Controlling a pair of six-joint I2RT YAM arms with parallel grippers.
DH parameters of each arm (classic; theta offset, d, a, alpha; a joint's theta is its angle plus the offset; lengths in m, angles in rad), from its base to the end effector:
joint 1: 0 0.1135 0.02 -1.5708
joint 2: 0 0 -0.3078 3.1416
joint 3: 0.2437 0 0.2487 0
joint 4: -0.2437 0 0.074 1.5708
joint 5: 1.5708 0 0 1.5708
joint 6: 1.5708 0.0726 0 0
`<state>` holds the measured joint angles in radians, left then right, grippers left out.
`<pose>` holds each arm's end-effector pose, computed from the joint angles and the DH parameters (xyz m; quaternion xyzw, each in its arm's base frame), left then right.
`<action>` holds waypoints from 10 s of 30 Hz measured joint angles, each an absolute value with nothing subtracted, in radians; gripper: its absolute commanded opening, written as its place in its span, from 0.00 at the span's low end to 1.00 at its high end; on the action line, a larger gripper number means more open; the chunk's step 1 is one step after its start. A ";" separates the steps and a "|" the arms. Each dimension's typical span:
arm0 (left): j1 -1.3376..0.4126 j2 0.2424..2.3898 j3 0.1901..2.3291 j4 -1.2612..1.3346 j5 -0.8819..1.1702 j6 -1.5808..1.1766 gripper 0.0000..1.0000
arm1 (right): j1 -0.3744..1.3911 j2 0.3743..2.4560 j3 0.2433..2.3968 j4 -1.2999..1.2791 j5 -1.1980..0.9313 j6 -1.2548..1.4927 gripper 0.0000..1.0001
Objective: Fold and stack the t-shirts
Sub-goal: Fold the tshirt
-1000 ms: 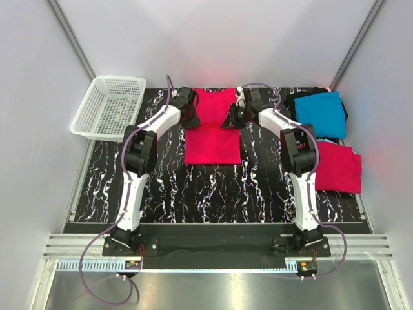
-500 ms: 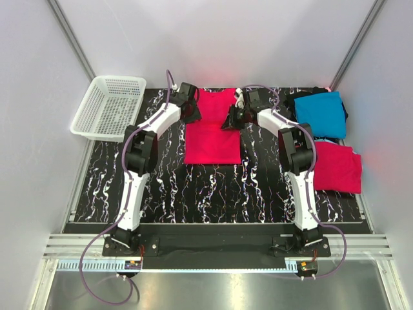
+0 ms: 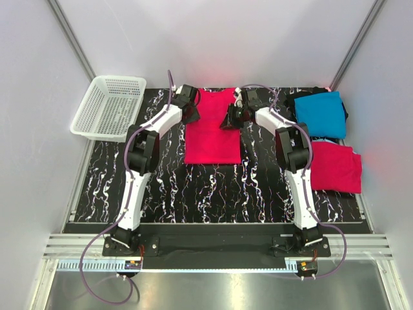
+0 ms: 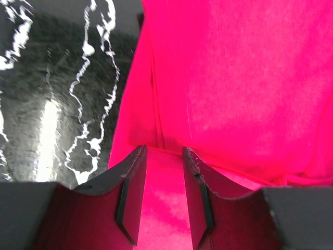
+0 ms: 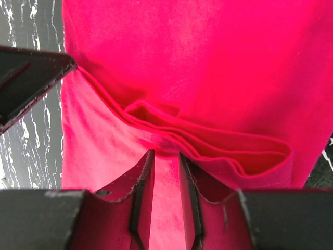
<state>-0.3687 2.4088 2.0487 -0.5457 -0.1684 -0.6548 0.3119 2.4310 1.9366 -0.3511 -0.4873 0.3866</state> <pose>0.5507 -0.1997 0.1760 -0.1614 0.9283 -0.0900 0.3225 0.5472 0.2121 0.1492 -0.0516 0.9099 0.3297 0.2463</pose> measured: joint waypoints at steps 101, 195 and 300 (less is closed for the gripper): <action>-0.402 1.578 0.801 -0.292 0.153 -0.797 0.00 | 0.331 1.569 0.783 -0.103 -0.500 0.502 0.00; -0.529 1.970 1.702 -0.597 -0.190 -0.680 0.00 | 0.270 1.891 1.554 -0.543 -0.039 0.334 0.00; -0.437 2.359 2.049 -0.809 -0.052 -0.701 0.17 | 0.268 2.243 1.787 -0.760 -0.174 0.475 0.20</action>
<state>-0.4374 2.3592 2.0495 -0.8089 -0.0525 -0.7013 0.2676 2.2425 1.7866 -0.7605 -0.1741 0.4751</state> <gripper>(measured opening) 0.116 0.127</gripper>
